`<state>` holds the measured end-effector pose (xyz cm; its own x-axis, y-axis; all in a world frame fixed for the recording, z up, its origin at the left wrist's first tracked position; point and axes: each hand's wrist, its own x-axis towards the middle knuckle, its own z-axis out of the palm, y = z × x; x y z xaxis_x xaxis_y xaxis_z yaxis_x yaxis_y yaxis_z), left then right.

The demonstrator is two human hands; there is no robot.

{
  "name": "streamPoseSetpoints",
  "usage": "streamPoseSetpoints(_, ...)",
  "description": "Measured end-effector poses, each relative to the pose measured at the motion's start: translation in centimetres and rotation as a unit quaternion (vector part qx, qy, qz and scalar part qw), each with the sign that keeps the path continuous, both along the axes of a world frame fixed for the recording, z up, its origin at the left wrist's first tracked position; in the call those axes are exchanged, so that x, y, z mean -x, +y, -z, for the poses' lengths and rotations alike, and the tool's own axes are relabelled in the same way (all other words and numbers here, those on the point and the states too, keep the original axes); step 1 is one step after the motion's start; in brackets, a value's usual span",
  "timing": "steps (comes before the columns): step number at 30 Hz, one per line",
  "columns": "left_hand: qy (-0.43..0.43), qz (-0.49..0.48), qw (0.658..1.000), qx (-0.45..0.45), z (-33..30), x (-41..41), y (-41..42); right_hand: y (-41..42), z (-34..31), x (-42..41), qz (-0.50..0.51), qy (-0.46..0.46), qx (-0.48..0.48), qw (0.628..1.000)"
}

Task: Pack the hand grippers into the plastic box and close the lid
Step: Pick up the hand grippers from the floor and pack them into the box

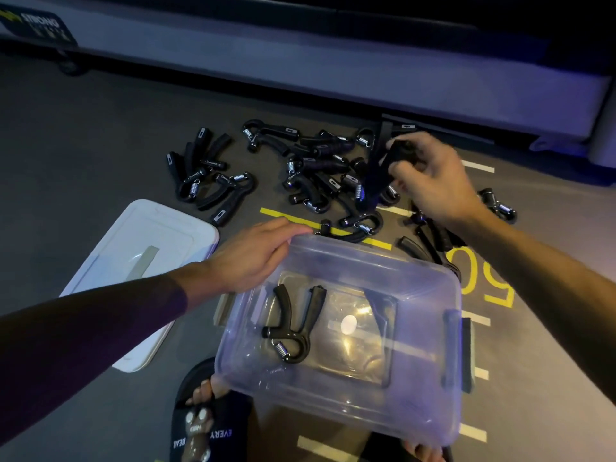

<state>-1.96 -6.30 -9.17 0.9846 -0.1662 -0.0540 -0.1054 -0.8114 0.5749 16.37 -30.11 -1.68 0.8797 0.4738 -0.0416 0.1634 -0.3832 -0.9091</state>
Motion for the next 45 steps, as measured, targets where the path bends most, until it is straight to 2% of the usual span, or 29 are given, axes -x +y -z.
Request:
streamPoseSetpoints(2, 0.009, -0.002, 1.000, -0.006, -0.1, 0.0, 0.0, -0.2, -2.0, 1.0, -0.010, 0.041, -0.078, 0.996)
streamPoseSetpoints(5, 0.016, 0.005, 0.999, -0.031, 0.0, -0.1, 0.1, -1.0, -3.8, 3.5, -0.096, 0.090, -0.101, 0.986)
streamPoseSetpoints(9, 0.038, -0.011, 0.998, -0.057, -0.1, -0.3, -0.1, -1.8, -2.6, 8.2, -0.246, 0.141, -0.051, 0.958)
streamPoseSetpoints(13, 0.026, -0.008, 0.999, -0.027, -0.1, -0.1, -0.1, -1.1, 2.5, 11.9, -0.319, 0.132, 0.026, 0.938)
streamPoseSetpoints(20, 0.004, -0.002, 1.000, -0.005, 0.1, -0.1, 0.0, -0.6, 10.7, 12.1, -0.273, 0.265, 0.090, 0.920)
streamPoseSetpoints(27, 0.000, -0.011, 1.000, 0.003, 0.3, -0.1, 0.0, 0.2, 12.7, 11.9, -0.239, 0.334, 0.105, 0.906)
streamPoseSetpoints(35, 0.000, -0.014, 1.000, 0.001, 0.5, -0.1, 0.0, -0.5, 14.0, 11.5, -0.246, 0.272, 0.113, 0.924)
streamPoseSetpoints(45, -0.010, -0.012, 1.000, -0.003, 0.3, -0.1, -0.1, 1.5, 14.3, 12.3, -0.210, 0.288, 0.115, 0.927)
